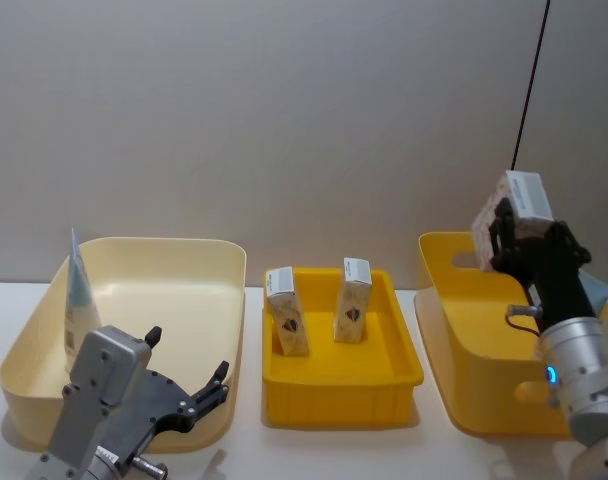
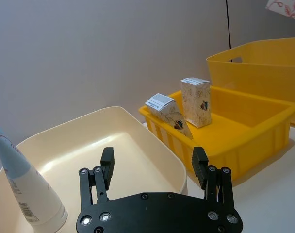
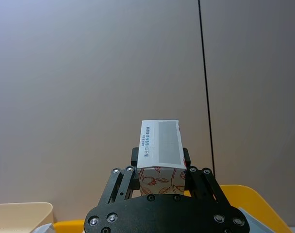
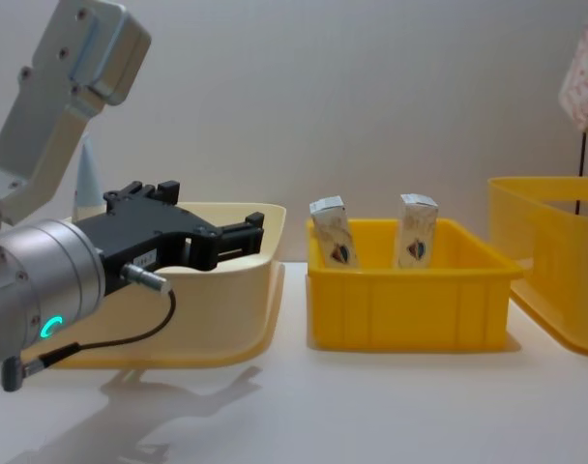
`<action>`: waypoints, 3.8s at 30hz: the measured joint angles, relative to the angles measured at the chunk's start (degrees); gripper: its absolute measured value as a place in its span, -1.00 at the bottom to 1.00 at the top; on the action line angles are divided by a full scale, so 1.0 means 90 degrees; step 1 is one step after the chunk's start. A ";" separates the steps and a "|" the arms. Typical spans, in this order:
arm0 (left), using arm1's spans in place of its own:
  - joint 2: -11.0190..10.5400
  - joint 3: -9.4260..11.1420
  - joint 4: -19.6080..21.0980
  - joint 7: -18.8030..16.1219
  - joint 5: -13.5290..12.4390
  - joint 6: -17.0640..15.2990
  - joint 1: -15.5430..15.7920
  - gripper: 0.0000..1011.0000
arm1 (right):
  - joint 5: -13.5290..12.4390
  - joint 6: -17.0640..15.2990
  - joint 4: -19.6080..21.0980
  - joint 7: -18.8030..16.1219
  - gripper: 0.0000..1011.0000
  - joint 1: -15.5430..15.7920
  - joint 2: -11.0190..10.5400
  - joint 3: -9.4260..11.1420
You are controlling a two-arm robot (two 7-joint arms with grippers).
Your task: Bimanual collaborative sorting of washing and personal care products
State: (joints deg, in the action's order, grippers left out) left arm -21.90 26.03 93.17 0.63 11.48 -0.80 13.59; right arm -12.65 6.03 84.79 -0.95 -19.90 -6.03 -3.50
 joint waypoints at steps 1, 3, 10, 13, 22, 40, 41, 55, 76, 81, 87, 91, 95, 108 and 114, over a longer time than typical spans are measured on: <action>0.0000 0.0000 0.0000 0.0000 0.0000 0.0000 0.0000 0.98 | 0.0003 -0.0040 0.0042 0.0011 -0.14 0.0027 -0.0011 0.0021; 0.0000 0.0000 0.0000 0.0000 0.0000 0.0000 0.0000 0.98 | 0.0011 -0.0143 0.0139 0.0035 -0.14 0.0088 -0.0039 0.0060; 0.0000 0.0000 0.0000 0.0000 0.0000 0.0000 0.0000 0.98 | 0.0044 -0.0764 0.0529 0.0052 -0.14 0.0330 -0.0173 0.0154; 0.0000 0.0000 0.0000 0.0000 0.0000 0.0000 0.0000 0.98 | 0.0051 -0.0969 0.0594 0.0038 -0.14 0.0375 -0.0206 0.0155; 0.0001 0.0000 0.0000 0.0000 0.0000 0.0000 0.0000 0.98 | 0.0142 -0.1802 0.0733 0.0021 -0.14 0.0454 -0.0276 0.0094; 0.0000 0.0000 0.0000 0.0000 0.0000 0.0000 0.0000 0.98 | 0.0514 -0.2727 0.0526 0.0349 -0.14 0.0378 -0.0175 -0.0114; 0.0000 0.0000 0.0000 0.0000 0.0000 0.0000 0.0000 0.98 | 0.0538 -0.2760 0.0513 0.0370 -0.14 0.0371 -0.0165 -0.0123; 0.0000 0.0000 0.0000 0.0000 0.0000 0.0000 0.0000 0.98 | 0.0653 -0.2925 0.0436 0.0466 -0.07 0.0340 -0.0127 -0.0169; 0.0000 0.0000 0.0000 0.0000 0.0000 0.0000 0.0000 0.98 | 0.0696 -0.2985 0.0407 0.0498 0.98 0.0329 -0.0111 -0.0187; 0.0000 0.0000 0.0000 0.0000 0.0000 0.0000 0.0000 0.98 | 0.0682 -0.2857 0.0429 0.0436 0.98 0.0354 -0.0108 -0.0169; 0.0000 0.0000 0.0000 0.0000 0.0000 0.0000 0.0000 0.98 | 0.0574 -0.2519 0.0507 0.0231 0.98 0.0428 -0.0117 -0.0117; 0.0000 0.0000 0.0001 0.0000 0.0000 0.0000 0.0000 0.98 | 0.0467 -0.2250 0.0569 0.0040 0.98 0.0484 -0.0125 -0.0070; 0.0000 0.0000 0.0000 0.0000 0.0000 0.0000 0.0000 0.98 | 0.0326 -0.1953 0.0649 -0.0176 0.98 0.0554 -0.0141 -0.0014; 0.0000 0.0000 0.0001 0.0000 0.0000 0.0000 0.0000 0.98 | 0.0021 -0.1457 0.0852 -0.0554 0.98 0.0748 -0.0243 0.0023; 0.0000 0.0000 0.0001 0.0000 0.0000 0.0000 0.0000 0.98 | -0.0060 -0.1357 0.1031 -0.0510 0.98 0.1032 -0.0470 -0.0173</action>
State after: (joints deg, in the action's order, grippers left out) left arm -21.90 26.02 93.18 0.62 11.48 -0.80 13.59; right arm -13.19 -6.18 94.07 -5.54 -10.61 -10.25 -5.06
